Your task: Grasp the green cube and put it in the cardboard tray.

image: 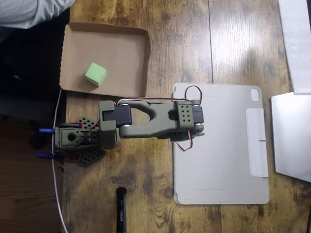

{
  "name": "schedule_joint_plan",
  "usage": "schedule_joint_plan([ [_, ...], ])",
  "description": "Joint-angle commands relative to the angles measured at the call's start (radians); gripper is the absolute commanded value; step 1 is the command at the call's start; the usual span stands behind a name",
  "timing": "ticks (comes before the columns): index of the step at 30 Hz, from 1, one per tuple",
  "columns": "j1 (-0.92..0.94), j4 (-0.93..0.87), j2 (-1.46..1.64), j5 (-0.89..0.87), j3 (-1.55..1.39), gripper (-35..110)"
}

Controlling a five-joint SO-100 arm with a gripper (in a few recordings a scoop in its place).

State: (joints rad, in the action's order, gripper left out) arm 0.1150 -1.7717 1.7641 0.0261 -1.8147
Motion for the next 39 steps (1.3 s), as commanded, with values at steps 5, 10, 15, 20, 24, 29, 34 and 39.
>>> schedule_joint_plan([
  [5, 0.023, -0.023, 0.034, 0.011, -0.014, 0],
  [10, 0.023, -0.023, 0.034, 0.011, -0.014, 0],
  [15, 0.023, -0.023, 0.037, 0.011, -0.014, 0],
  [20, 0.023, -0.023, 0.035, 0.011, -0.015, 0],
  [24, 0.023, -0.023, 0.038, 0.012, -0.015, 0],
  [29, 0.023, -0.021, 0.037, 0.012, -0.018, 0],
  [34, 0.021, -0.018, 0.035, 0.012, -0.021, 0],
  [39, 0.025, -0.018, 0.049, 0.012, -0.021, 0],
])
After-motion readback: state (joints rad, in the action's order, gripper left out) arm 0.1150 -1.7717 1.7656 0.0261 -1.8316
